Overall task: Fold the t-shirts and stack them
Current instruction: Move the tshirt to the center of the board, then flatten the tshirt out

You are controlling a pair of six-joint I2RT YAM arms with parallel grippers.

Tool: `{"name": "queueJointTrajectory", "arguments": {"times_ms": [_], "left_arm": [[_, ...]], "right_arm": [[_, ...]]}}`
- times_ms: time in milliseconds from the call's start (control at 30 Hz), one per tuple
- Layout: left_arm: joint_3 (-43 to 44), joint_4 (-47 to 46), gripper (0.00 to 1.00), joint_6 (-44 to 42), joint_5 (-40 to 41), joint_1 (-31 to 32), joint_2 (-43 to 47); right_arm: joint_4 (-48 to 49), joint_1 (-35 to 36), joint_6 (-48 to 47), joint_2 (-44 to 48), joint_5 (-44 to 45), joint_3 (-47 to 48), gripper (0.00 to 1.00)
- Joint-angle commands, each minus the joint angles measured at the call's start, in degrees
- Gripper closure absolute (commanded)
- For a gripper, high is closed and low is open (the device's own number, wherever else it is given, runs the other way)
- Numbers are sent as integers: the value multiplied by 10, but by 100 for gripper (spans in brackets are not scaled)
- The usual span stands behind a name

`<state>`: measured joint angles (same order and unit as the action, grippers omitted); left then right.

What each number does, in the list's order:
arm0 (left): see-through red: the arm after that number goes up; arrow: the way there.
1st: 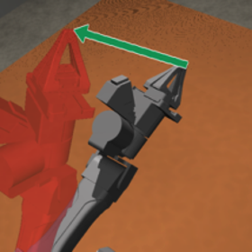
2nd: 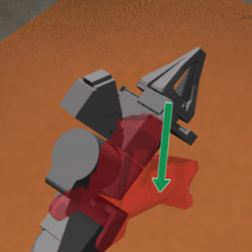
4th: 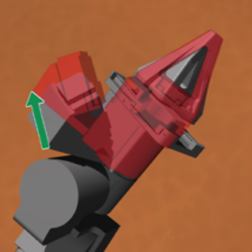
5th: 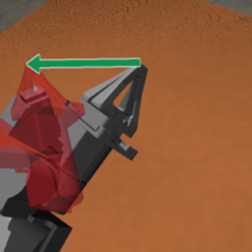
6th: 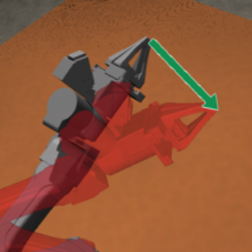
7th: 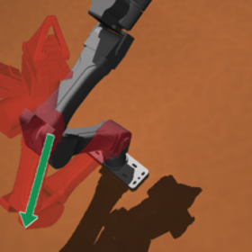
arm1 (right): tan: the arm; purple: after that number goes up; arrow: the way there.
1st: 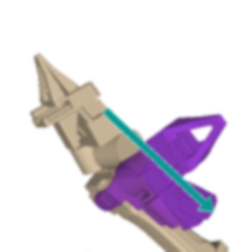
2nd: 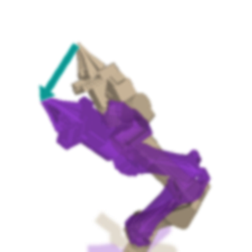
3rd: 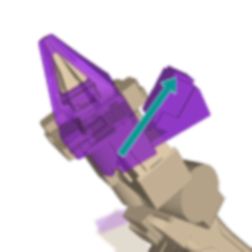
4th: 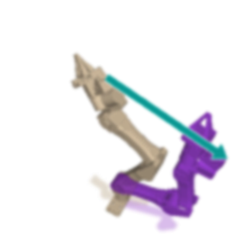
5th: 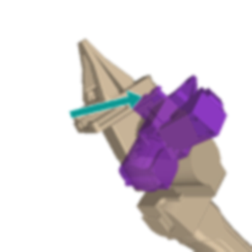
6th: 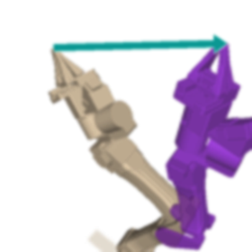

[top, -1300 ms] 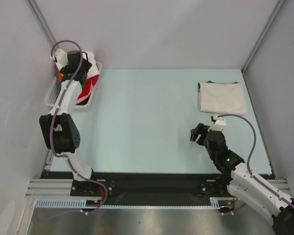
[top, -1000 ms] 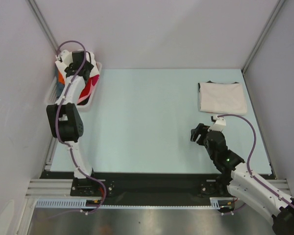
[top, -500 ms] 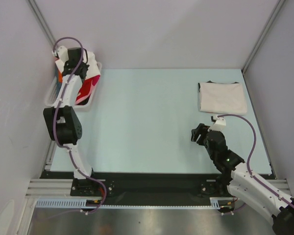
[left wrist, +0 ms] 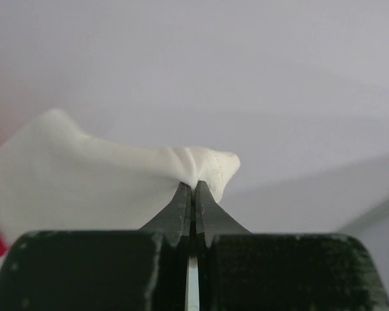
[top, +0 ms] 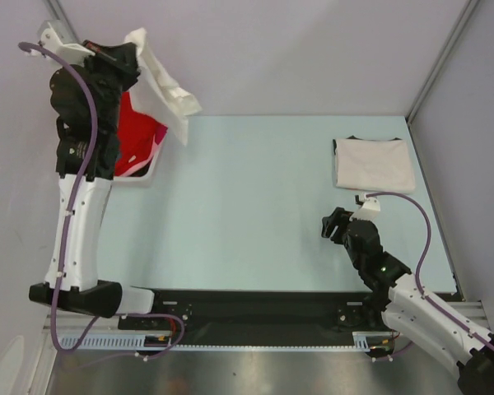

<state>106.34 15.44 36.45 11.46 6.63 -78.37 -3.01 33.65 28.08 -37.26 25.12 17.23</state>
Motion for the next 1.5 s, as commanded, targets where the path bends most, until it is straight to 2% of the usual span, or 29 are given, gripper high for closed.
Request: {"name": "queueJointTrajectory", "arguments": {"times_ms": [0,67,167,200,233,267,333,367,433,467,500,600,633,667,700,767,833,967,1000,1100,1167,1267,1333,1467], "left_arm": [[19,-40,100,24,-95,74,-20],[35,-65,100,28,-108,142,-48],[124,-74,100,15,-132,222,-119],[164,-63,100,8,-139,237,-142],[270,-20,100,9,-150,246,-171],[331,4,100,18,-162,255,-230],[456,55,100,35,-173,251,-270],[459,57,100,40,-173,241,-266],[353,36,100,48,-170,226,-227],[293,16,100,49,-172,207,-171],[164,-6,100,61,-175,197,-139],[-35,-107,100,101,-209,144,-16],[-152,-144,100,111,-210,131,16],[-204,-152,100,115,-195,110,76],[-292,-152,100,109,-180,104,107],[-368,-151,100,98,-141,98,191],[-480,-147,100,100,-116,98,241],[-691,-139,100,161,-61,98,385],[-770,-140,100,172,-58,98,410],[-869,-100,100,177,-29,98,510],[-895,-59,100,166,0,98,583],[-912,11,96,154,52,98,646],[-913,56,95,157,68,98,662],[-925,75,95,153,66,98,653]], "right_arm": [[0,0,6,12,20,1,34],[-4,0,9,21,27,1,34],[-8,-1,10,34,29,-4,34],[-9,-1,11,37,30,-4,34],[-15,-2,12,39,32,-4,35],[-16,-1,14,45,34,-4,35],[-18,-2,14,50,35,-6,36],[-18,-2,14,54,37,-6,36],[-22,-2,16,57,40,-7,37],[-22,-3,18,60,41,-7,36],[-23,-4,18,61,41,-7,37],[-22,-5,21,62,40,-9,38],[-20,-7,22,61,39,-9,38],[-21,-7,22,61,37,-9,38],[-23,-9,23,61,38,-9,39],[-24,-10,29,59,43,-8,40],[-27,-13,31,60,41,-7,42],[-35,-31,40,47,13,10,46],[-36,-37,46,39,-1,15,46],[-32,-72,70,-23,-72,47,46],[-23,-110,73,-89,-142,75,46],[4,-155,59,-183,-219,126,44],[-7,-164,39,-236,-226,169,42],[-47,-167,13,-369,-197,311,43]]}}
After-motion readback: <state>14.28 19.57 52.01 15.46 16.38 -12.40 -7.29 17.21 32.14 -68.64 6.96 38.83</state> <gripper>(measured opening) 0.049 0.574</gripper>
